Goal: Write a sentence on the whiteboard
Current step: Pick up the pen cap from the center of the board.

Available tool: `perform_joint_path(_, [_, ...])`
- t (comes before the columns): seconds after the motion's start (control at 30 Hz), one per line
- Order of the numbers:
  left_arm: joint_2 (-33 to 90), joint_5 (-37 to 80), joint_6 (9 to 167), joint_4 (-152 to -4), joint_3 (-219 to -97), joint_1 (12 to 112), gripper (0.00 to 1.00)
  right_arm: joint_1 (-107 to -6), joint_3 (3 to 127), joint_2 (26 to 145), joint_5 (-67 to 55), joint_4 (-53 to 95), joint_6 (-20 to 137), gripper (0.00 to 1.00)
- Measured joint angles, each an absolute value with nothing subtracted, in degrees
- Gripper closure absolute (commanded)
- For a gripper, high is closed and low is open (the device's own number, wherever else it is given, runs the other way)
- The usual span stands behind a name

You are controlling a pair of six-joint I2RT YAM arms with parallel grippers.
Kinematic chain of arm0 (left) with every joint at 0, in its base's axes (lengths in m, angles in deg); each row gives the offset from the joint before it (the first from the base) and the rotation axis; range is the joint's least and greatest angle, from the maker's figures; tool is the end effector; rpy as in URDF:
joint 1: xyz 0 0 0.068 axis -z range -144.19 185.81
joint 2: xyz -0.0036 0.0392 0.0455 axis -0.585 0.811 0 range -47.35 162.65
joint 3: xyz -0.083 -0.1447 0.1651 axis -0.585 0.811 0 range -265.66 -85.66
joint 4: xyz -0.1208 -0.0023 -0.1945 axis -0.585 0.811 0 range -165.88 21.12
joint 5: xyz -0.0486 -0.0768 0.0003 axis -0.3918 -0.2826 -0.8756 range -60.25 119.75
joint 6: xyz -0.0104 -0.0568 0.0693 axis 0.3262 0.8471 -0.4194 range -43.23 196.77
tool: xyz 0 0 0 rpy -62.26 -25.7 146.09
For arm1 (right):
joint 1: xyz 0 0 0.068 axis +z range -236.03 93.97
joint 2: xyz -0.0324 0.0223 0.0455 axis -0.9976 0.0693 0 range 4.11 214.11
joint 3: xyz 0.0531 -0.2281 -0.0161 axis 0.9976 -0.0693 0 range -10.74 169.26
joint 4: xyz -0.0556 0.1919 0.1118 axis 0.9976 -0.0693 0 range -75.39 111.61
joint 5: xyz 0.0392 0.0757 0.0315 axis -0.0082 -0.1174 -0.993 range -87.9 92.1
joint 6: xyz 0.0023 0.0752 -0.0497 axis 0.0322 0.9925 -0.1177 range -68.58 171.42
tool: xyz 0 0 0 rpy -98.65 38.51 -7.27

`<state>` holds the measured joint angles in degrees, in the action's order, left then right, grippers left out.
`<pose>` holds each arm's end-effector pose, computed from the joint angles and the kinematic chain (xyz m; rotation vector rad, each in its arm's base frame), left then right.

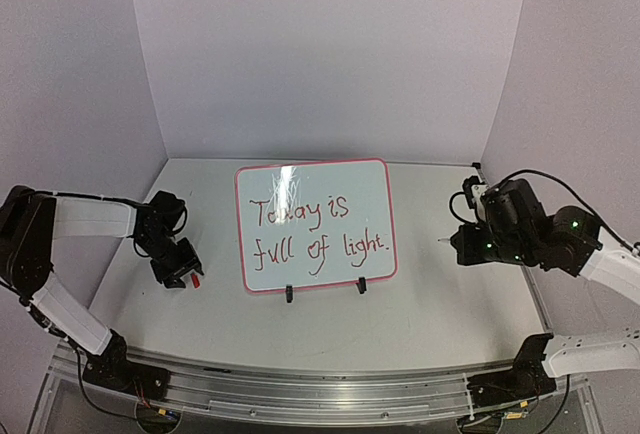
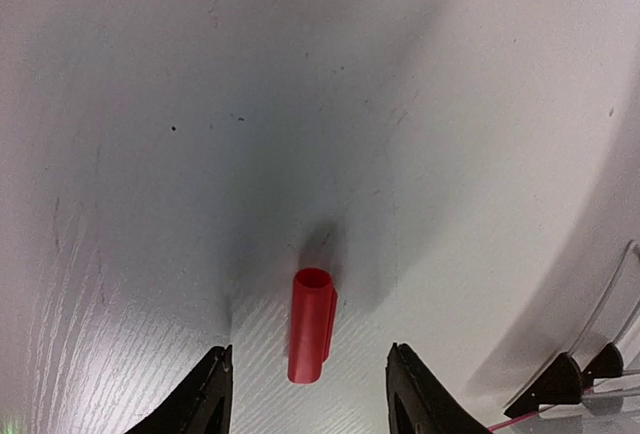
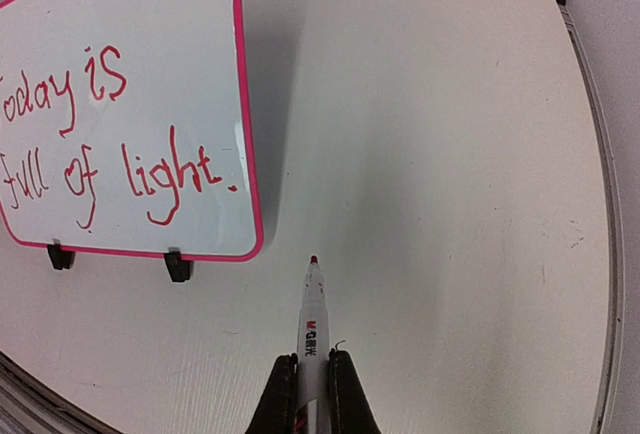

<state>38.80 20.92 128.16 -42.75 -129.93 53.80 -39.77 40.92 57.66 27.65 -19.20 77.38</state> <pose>0.2255 -0.0862 0.0935 -0.8287 2.8688 -0.4131 0.1677 0.1249 0.2476 -0.1744 2.2276 0.1665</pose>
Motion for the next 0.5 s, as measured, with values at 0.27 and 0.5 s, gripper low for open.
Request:
perform_joint_path(0.27, [42.6,20.9,128.4,-43.0,-131.3,55.0,0.64,-39.8,40.6,57.2,28.9,-19.2,77.4,1.0])
perform_joint_path(0.5, [44.5,21.6,128.8,-42.5,-133.2,55.3,0.71,-39.8,40.0,57.2,29.4,-19.2,77.4,1.0])
